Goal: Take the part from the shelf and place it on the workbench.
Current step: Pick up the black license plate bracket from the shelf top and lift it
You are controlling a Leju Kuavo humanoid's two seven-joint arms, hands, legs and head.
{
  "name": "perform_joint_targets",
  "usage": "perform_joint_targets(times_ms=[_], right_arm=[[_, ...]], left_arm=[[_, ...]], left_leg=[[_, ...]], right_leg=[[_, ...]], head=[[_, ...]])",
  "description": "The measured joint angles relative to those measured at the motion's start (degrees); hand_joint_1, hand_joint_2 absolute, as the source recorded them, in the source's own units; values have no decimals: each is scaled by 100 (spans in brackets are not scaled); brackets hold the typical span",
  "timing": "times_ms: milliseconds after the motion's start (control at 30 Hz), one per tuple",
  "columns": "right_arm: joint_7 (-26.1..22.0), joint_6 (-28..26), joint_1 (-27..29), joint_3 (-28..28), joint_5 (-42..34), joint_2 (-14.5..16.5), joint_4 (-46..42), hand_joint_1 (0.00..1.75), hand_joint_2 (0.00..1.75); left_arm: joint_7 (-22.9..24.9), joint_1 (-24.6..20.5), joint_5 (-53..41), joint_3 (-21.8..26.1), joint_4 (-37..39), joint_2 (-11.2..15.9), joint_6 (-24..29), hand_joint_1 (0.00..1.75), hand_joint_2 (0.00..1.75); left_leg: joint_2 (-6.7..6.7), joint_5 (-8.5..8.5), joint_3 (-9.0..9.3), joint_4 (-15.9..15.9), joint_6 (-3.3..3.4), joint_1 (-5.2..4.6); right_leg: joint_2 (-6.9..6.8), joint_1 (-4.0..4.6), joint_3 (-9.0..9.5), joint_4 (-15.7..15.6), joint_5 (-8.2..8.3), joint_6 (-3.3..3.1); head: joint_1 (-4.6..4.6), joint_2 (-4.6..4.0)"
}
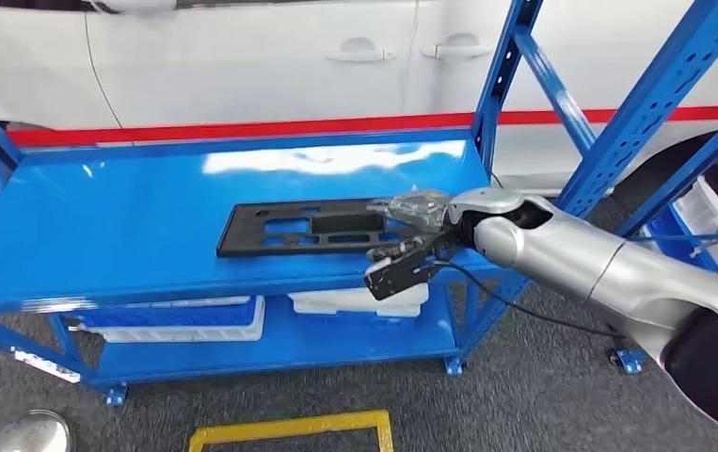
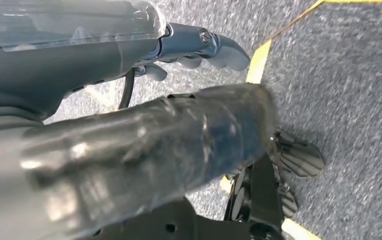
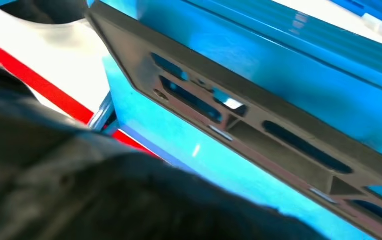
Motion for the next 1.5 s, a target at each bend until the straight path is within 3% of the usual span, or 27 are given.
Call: perform_joint_targets(times_ms=[67,133,167,233,300,400,467,567,600,633,667,700,767,800,867,967,1000,1100,1133,1167,1200,1267,1333,1433,1500], right_arm=[[-14,-15,47,7,-9,-17,4,0,0],[-31,-24,125,24,-11,-27,7,0,0],[-38,-28,155,31,-11,-31,7,0,0],[-43,-39,183,40,-12,-40,8,0,0],[-43,-55,187,41,-12,-54,10,0,0],[-51,-70,197,43,-13,-66,11,0,0],[-62,-79,205,43,-13,-76,13,0,0],[-75,-93,231,43,-12,-96,27,0,0],[-79,-96,255,44,-12,-96,35,0,0],[-83,-97,284,46,-12,-98,43,0,0],[-87,-97,308,48,-12,-100,48,0,0],[-87,-98,320,49,-12,-104,52,0,0],[-89,-104,313,49,-12,-115,55,0,0],[-90,-107,305,49,-12,-120,56,0,0],[-92,-113,299,49,-12,-127,61,0,0],[-101,-121,299,49,-12,-130,68,0,0],[-104,-125,300,48,-11,-131,70,0,0],[-120,-131,339,49,-8,-144,84,0,0],[-130,-131,365,49,-7,-146,87,0,0],[-139,-130,387,49,-4,-147,88,0,0],[-147,-129,401,49,-1,-150,88,0,0],[-153,-126,406,49,7,-157,89,0,0],[-155,-120,402,49,10,-181,91,0,0],[-158,-111,402,49,11,-221,92,0,0],[-161,-105,395,48,9,-254,92,0,0]], left_arm=[[8,12,-8,14,1,1,2,0,0],[14,22,-16,20,2,2,9,0,0],[14,23,-18,22,1,6,14,0,0],[15,21,-20,25,1,16,20,0,0],[18,18,-24,26,2,21,19,0,0],[22,17,-34,28,1,22,18,0,0],[23,15,-36,32,2,23,18,0,0],[23,13,-36,48,1,23,18,0,0],[24,15,-36,57,1,23,18,0,0],[26,16,-36,66,1,23,18,0,0],[30,17,-36,72,1,23,19,0,0],[34,17,-37,75,2,23,21,0,0],[42,15,-44,76,2,19,25,0,0],[44,13,-48,77,2,17,26,0,0],[47,10,-51,79,2,12,26,0,0],[49,8,-52,87,2,15,28,0,0],[49,8,-53,93,2,16,28,0,0],[49,19,-55,107,2,17,26,0,0],[48,23,-55,109,2,17,25,0,0],[46,24,-56,112,2,19,25,0,0],[44,23,-56,115,2,24,24,0,0],[43,21,-57,119,1,37,24,0,0],[55,19,-66,121,2,43,27,0,0],[92,20,-83,122,2,42,43,0,0],[101,20,-89,123,2,41,52,0,0]], left_leg=[[0,-314,-309,661,-52,30],[4,-350,-468,984,-105,73],[5,-219,-406,852,-127,90],[7,120,-76,192,-158,114],[-4,250,147,-272,-118,107],[-14,250,154,-325,7,87],[-12,284,164,-364,79,96],[-12,310,158,-391,131,94],[-12,310,154,-391,133,86],[-12,309,153,-390,134,78],[-12,309,154,-389,134,71],[-13,309,157,-388,133,65],[-15,307,162,-389,125,51],[-16,309,161,-392,113,48],[-13,316,159,-407,65,52],[-4,238,140,-335,-22,50],[-2,115,62,-154,-40,45],[2,-393,-406,874,-76,56],[3,-438,-506,1088,-86,59],[3,-372,-505,1094,-93,62],[4,-210,-399,882,-94,64],[9,133,-13,125,-78,63],[7,246,206,-328,-32,53],[4,253,214,-392,53,42],[7,286,225,-430,121,63]], right_leg=[[-12,-1,2,-12,9,-8],[-10,-11,-10,14,-2,10],[-7,-23,-16,42,-17,32],[-3,-50,-35,135,-72,103],[3,-40,-85,242,-124,185],[16,-30,-121,272,-128,268],[22,-52,-159,376,-221,313],[26,-65,-553,1239,-695,367],[27,-65,-707,1554,-807,373],[27,-63,-790,1717,-819,369],[27,-60,-776,1677,-728,353],[29,-54,-655,1422,-552,324],[34,-17,-293,669,-224,243],[35,9,-166,397,-141,213],[37,55,-96,234,-133,185],[27,23,-49,127,-74,120],[19,1,-28,83,-50,91],[6,-9,-26,60,-33,53],[7,-7,-30,68,-35,53],[10,-7,-31,80,-41,56],[14,-10,-32,102,-53,65],[19,-6,-41,171,-100,106],[21,17,-72,236,-137,160],[24,14,-93,254,-144,234],[33,-8,-182,469,-305,292]], head=[[-5,-1],[-5,-1],[-5,0],[-4,-1],[1,-1],[7,0],[8,-1],[9,-1],[8,-1],[8,-1],[8,0],[8,0],[7,-1],[7,-1],[6,-1],[3,-1],[2,-2],[-1,-1],[-2,-1],[-1,-1],[-1,-1],[-1,0],[2,-1],[5,-1],[6,-1]])
